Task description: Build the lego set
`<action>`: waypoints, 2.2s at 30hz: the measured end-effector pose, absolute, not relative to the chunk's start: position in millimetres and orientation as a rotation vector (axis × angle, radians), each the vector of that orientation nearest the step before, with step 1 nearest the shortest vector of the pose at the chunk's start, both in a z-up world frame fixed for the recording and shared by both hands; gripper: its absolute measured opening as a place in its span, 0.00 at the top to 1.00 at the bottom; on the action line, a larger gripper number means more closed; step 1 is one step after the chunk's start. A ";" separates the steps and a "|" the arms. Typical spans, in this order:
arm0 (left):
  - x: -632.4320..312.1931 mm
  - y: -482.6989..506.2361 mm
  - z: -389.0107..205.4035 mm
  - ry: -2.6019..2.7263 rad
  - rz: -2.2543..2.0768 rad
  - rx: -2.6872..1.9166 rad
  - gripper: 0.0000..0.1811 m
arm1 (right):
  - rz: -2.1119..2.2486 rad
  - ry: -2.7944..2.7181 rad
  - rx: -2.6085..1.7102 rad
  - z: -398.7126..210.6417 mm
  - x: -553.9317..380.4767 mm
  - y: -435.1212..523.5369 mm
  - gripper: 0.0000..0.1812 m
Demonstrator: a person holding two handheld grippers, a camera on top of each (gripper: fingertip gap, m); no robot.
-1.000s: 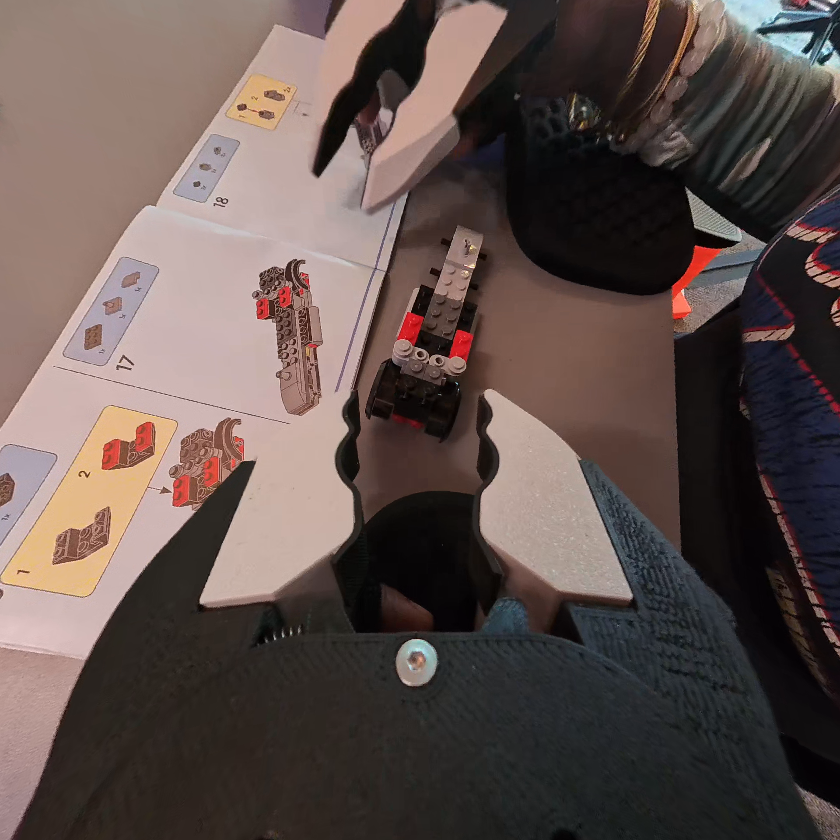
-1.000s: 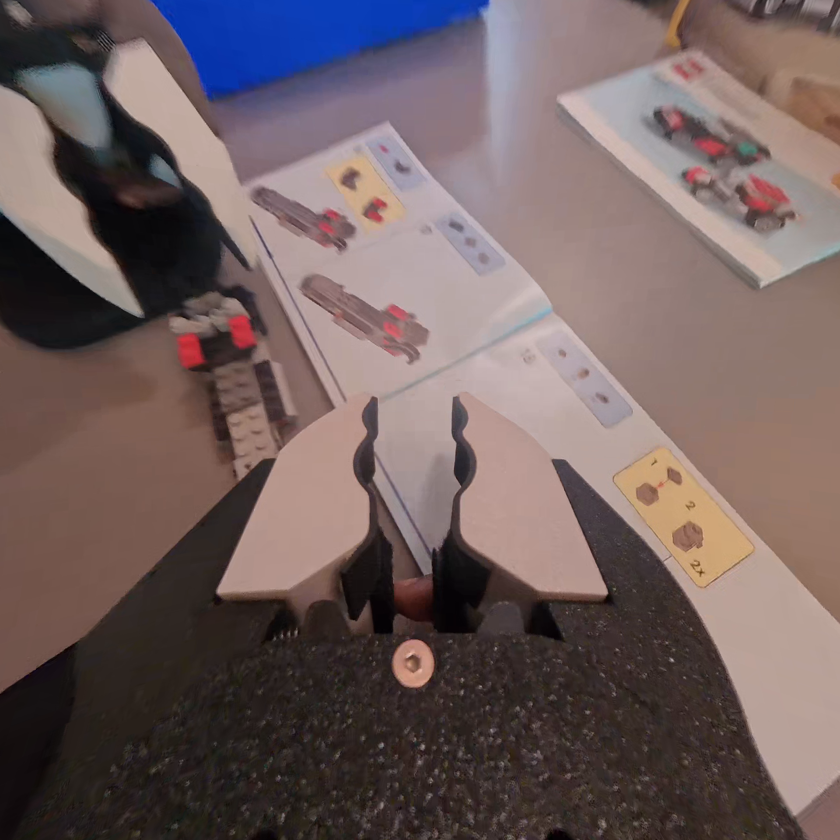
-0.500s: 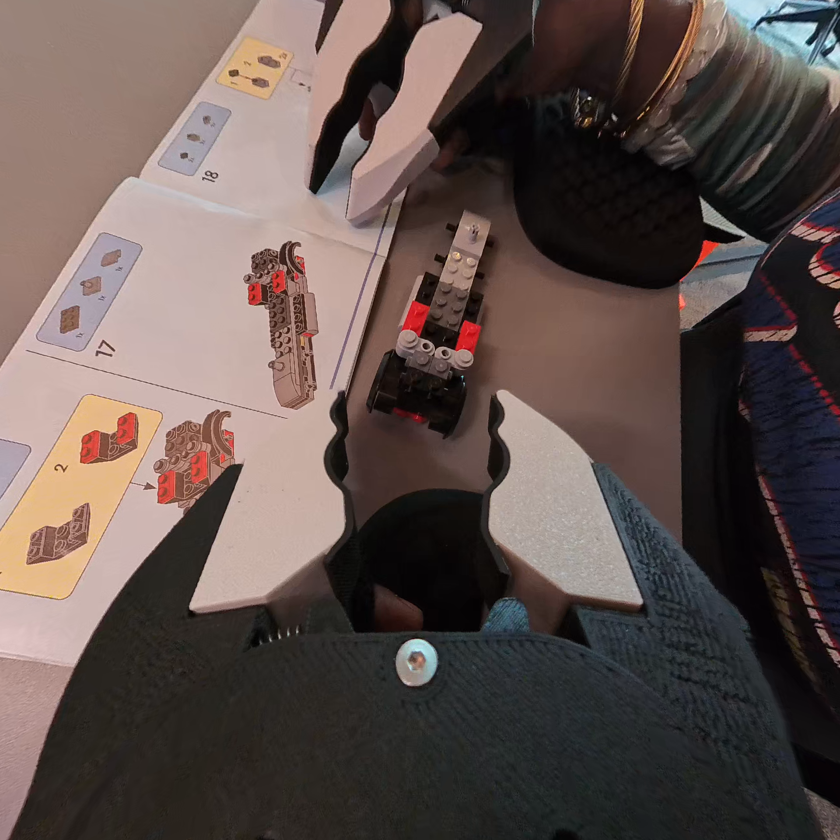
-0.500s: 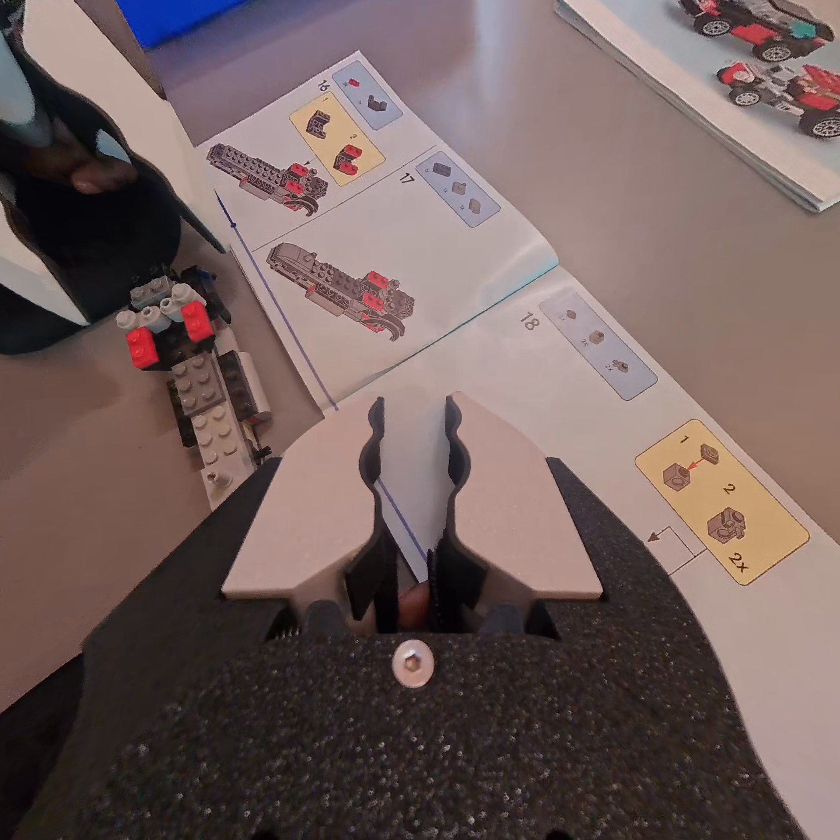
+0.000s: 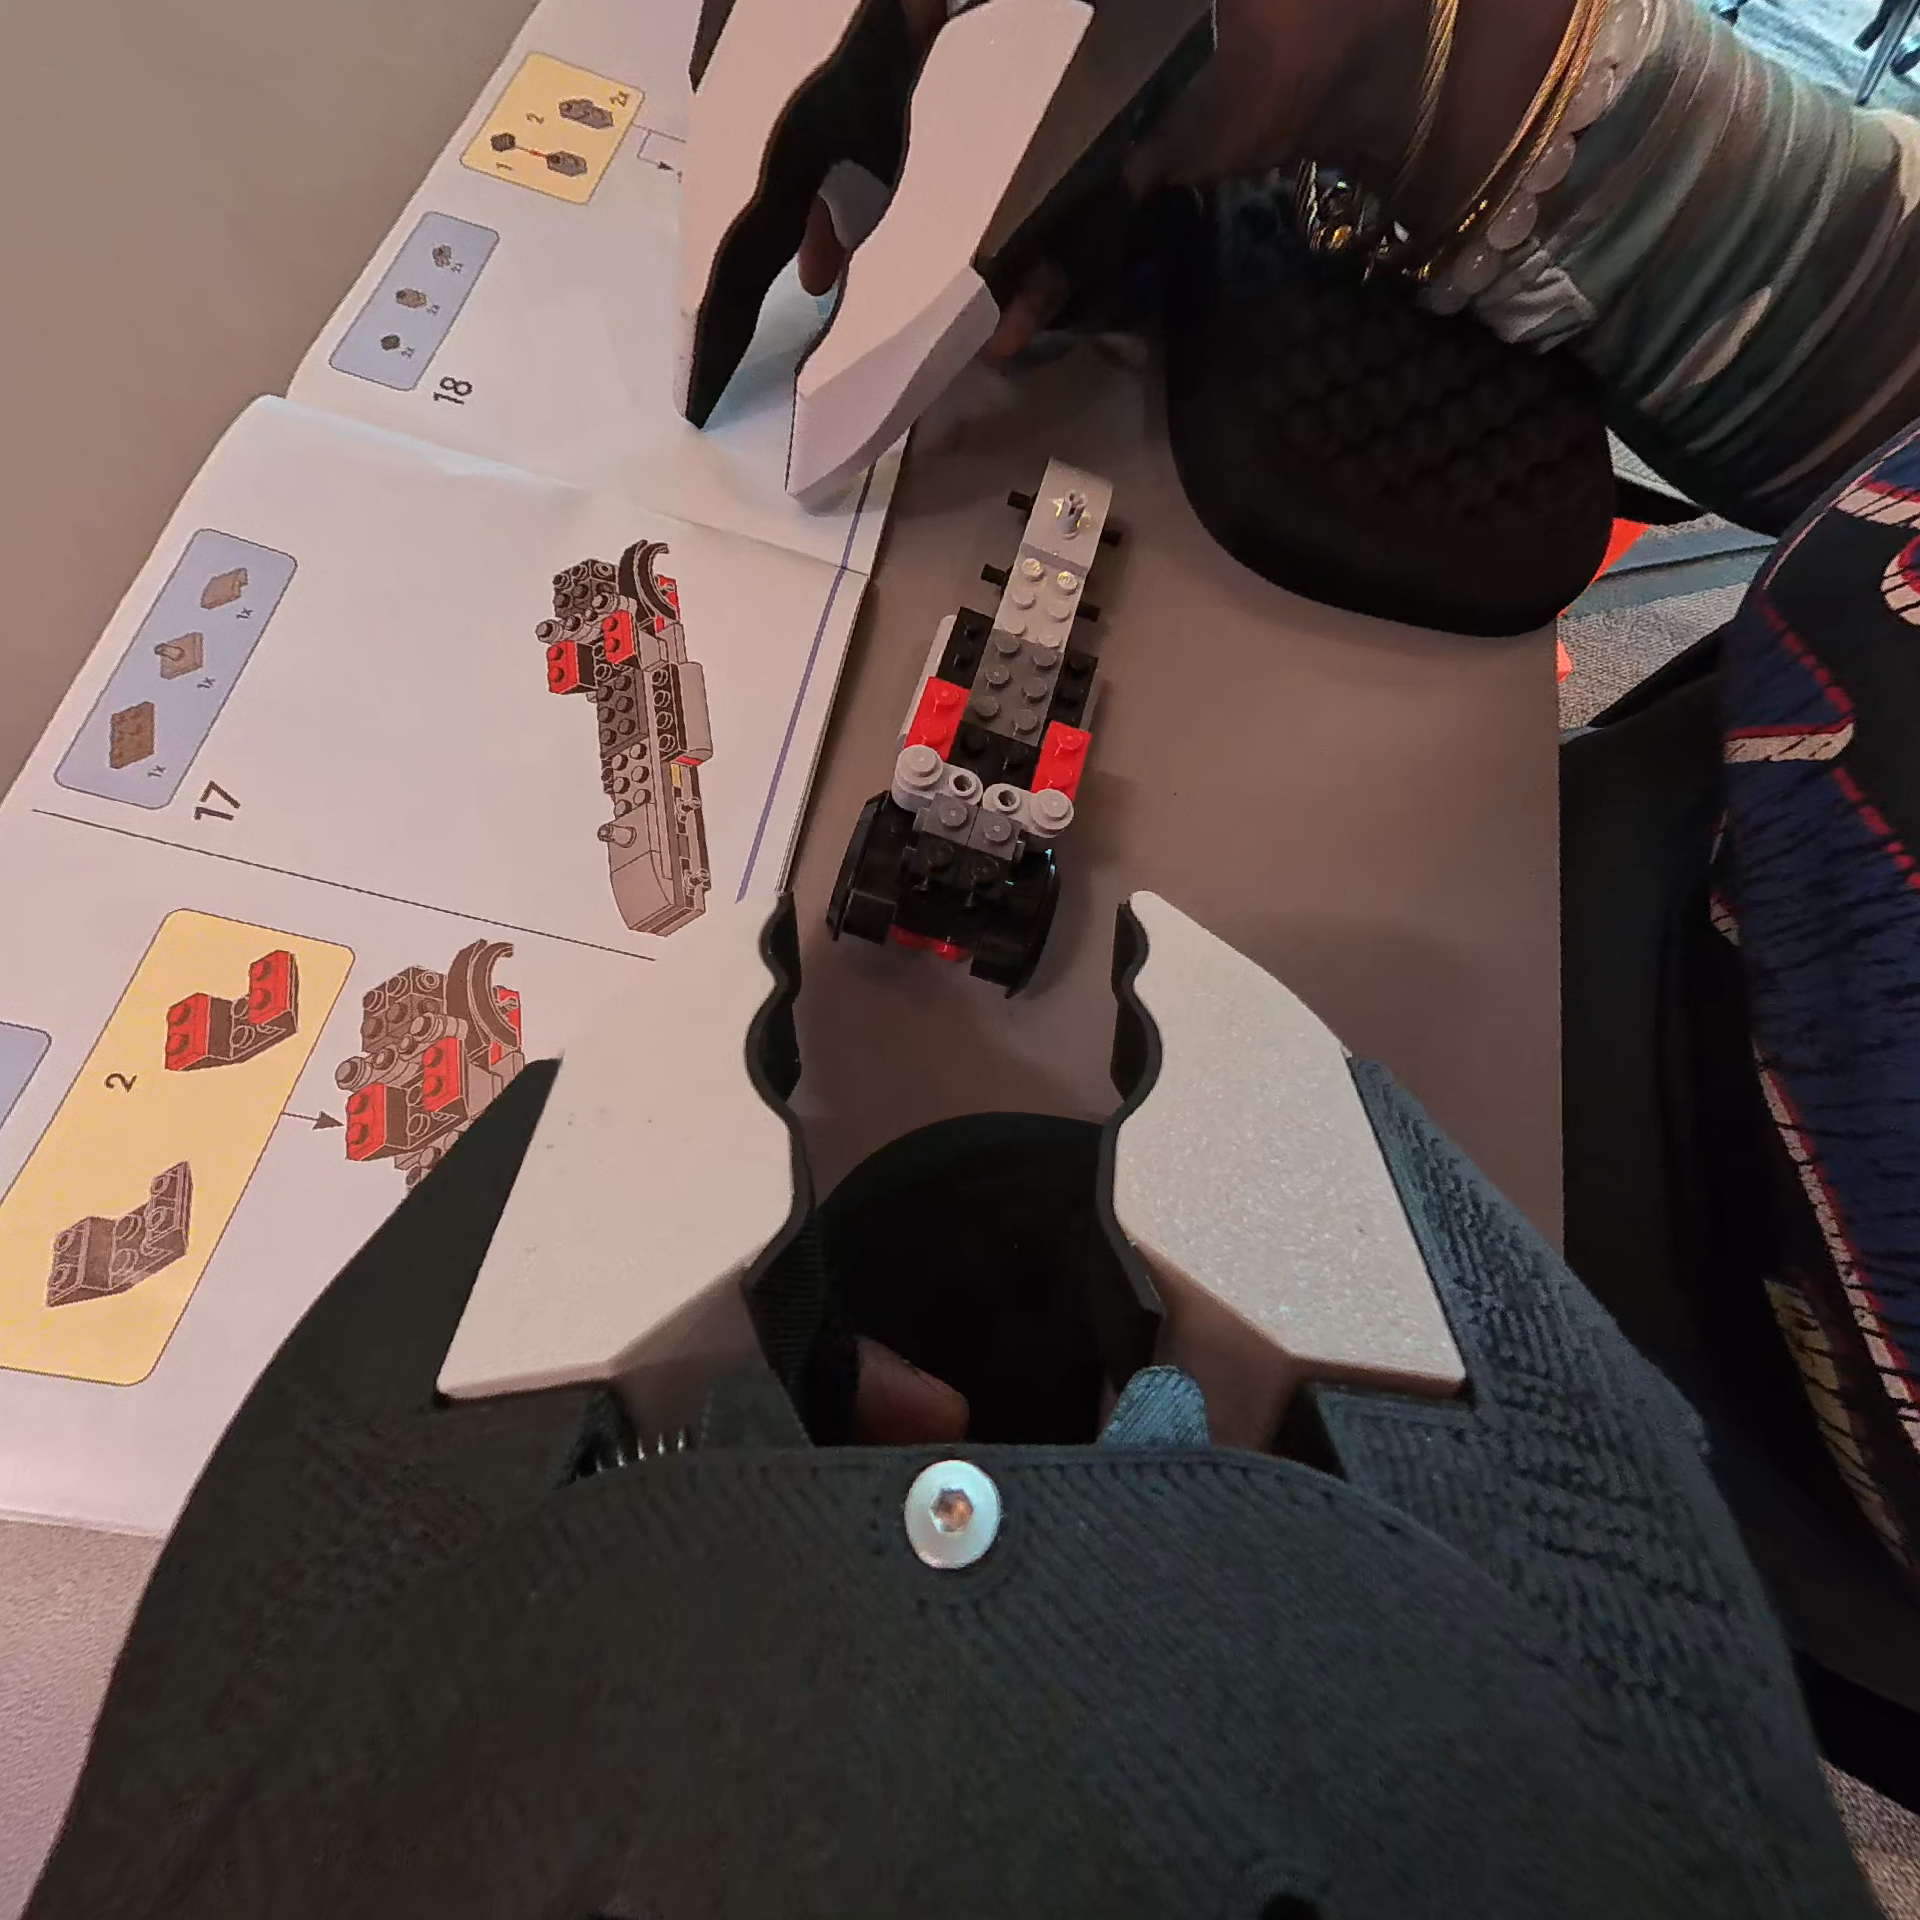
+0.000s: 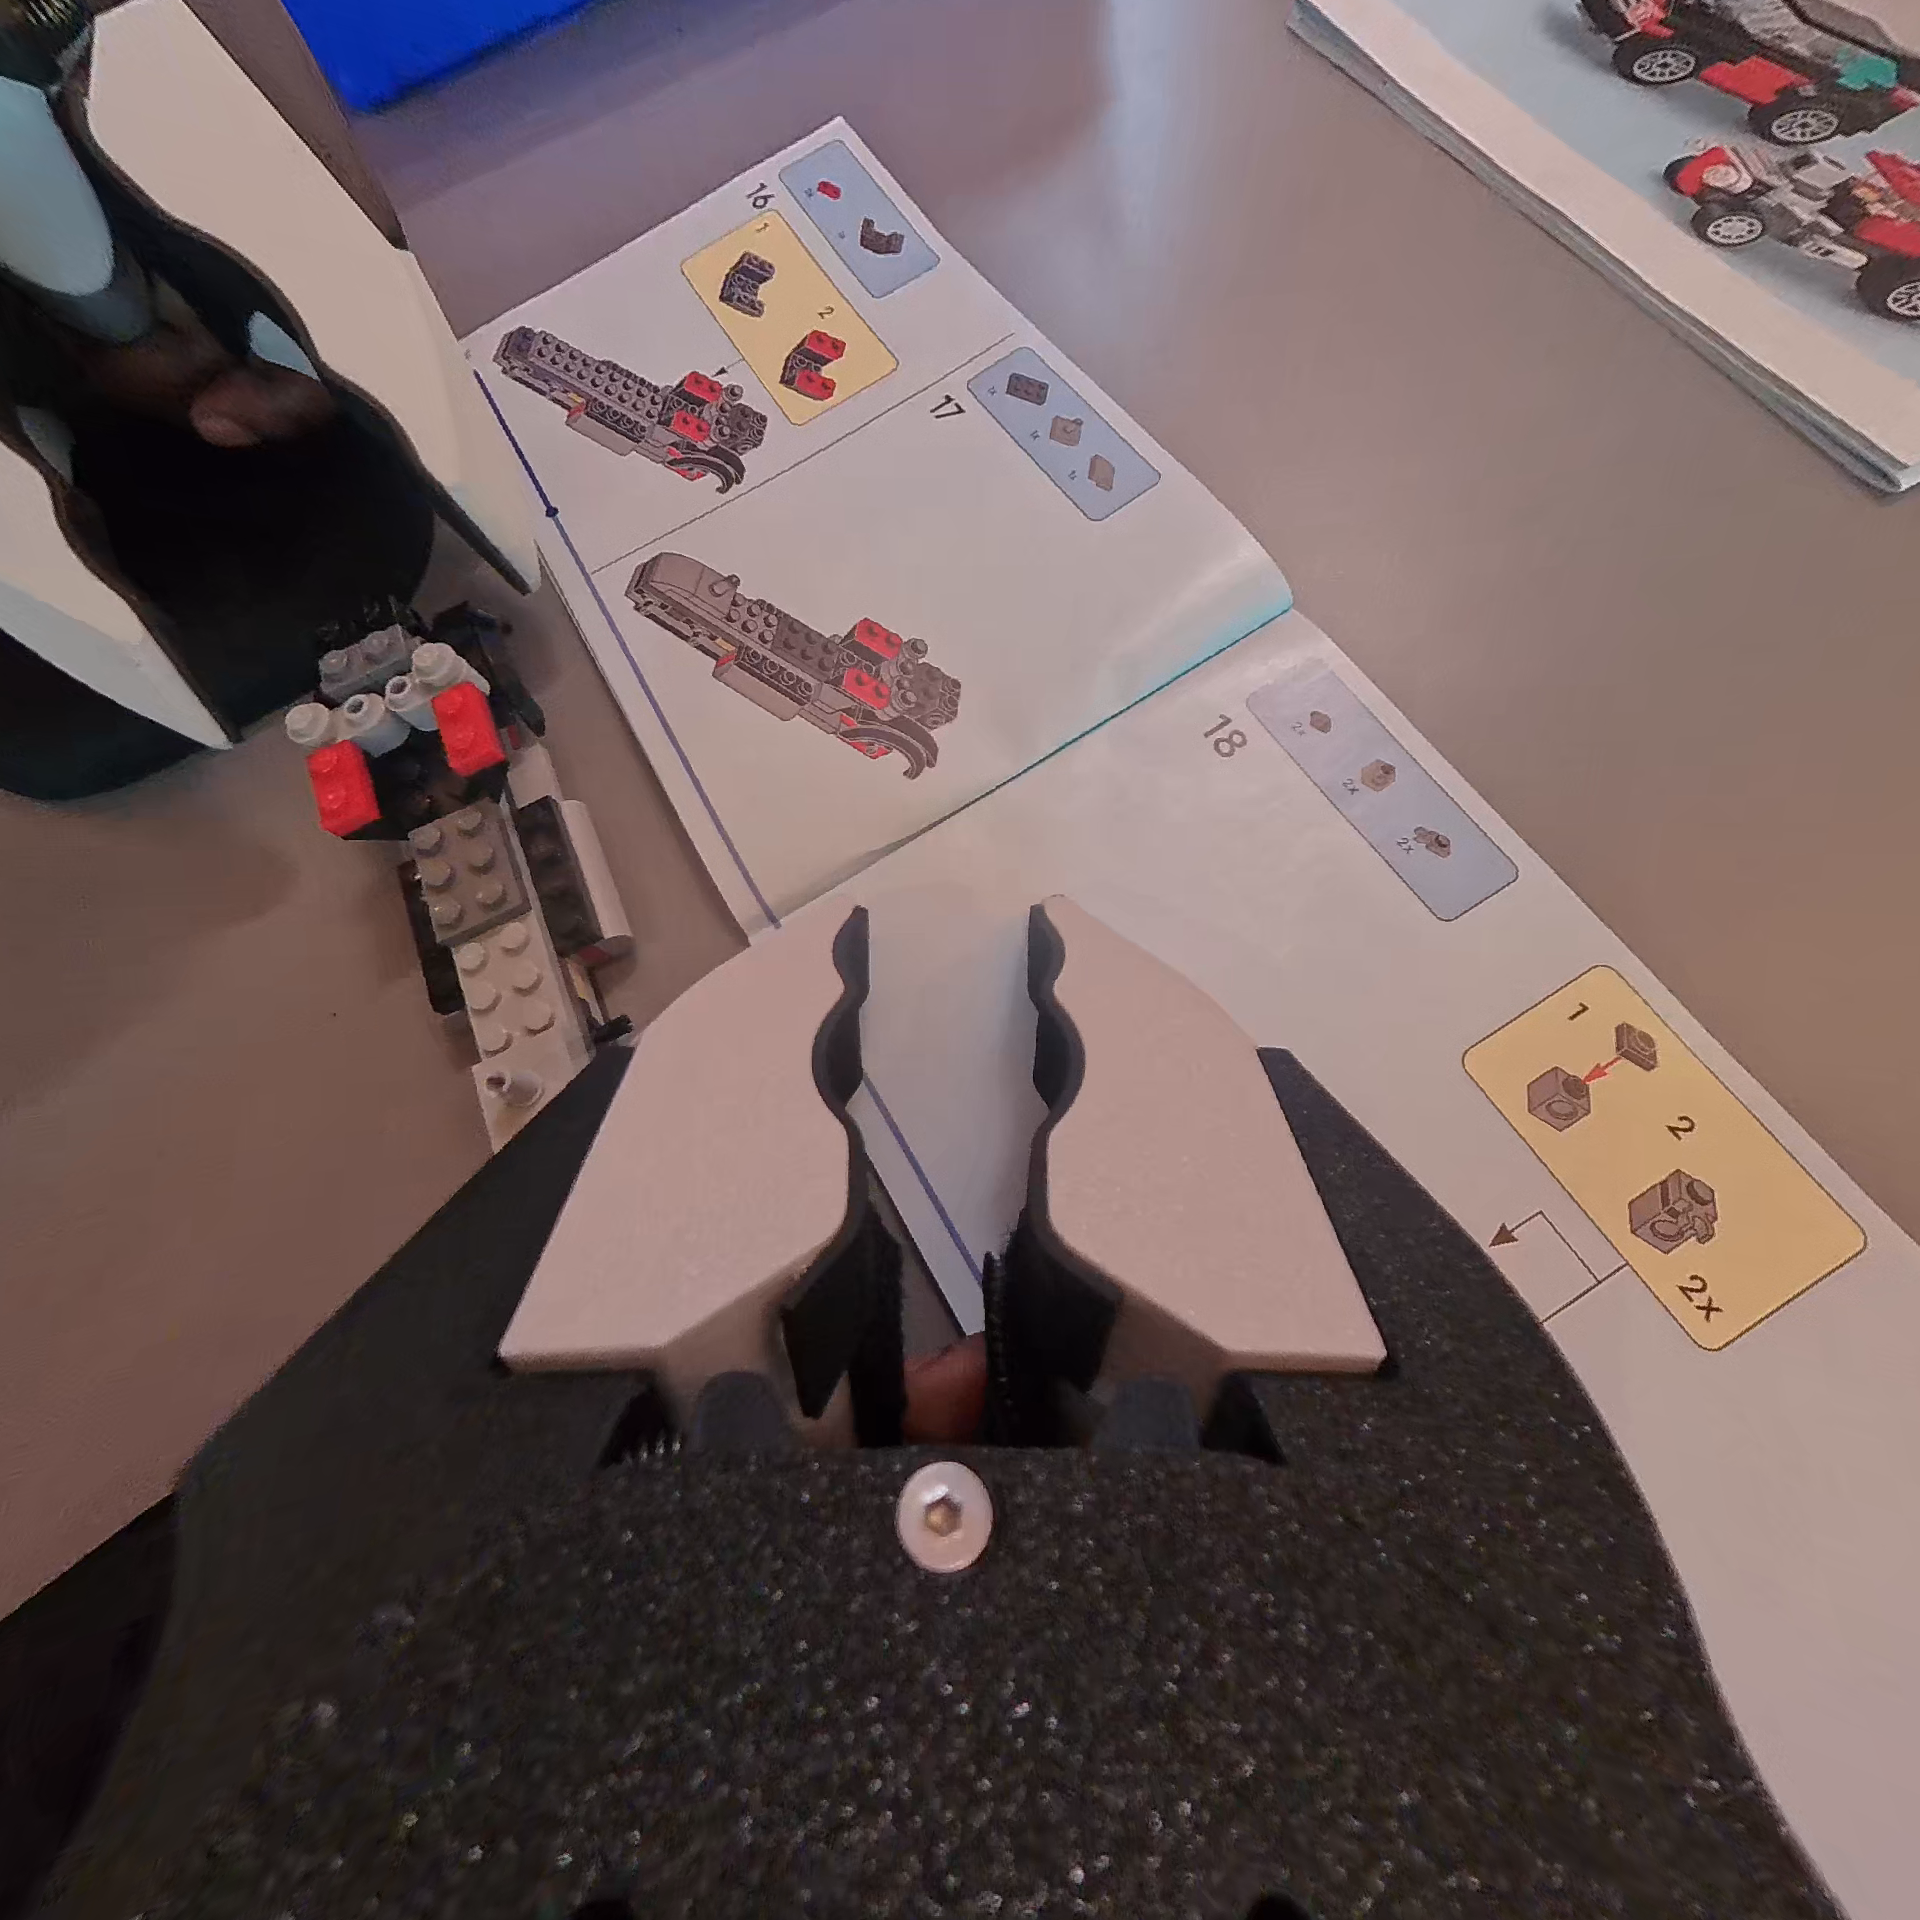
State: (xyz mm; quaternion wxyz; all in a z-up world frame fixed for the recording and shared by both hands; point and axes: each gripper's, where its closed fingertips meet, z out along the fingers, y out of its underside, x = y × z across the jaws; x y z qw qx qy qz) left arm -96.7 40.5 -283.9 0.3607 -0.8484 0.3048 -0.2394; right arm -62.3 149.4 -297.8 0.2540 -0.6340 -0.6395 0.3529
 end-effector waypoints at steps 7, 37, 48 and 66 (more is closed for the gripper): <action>-97.2 41.0 -283.4 0.776 -0.623 -2.185 0.68 | 0.880 -1.770 -1.665 -299.2 -62.6 147.6 0.83; -191.1 76.2 -246.5 0.151 -0.390 -2.077 0.65 | 0.556 -1.314 -1.957 -296.5 -25.2 222.4 0.72; -193.1 76.8 -299.2 0.222 -0.226 -2.422 0.67 | 0.614 -1.332 -1.936 -301.1 -38.6 217.3 0.74; -198.7 78.6 -302.6 0.231 -0.098 -2.427 0.69 | 0.511 -1.352 -2.110 -301.9 16.3 205.4 0.80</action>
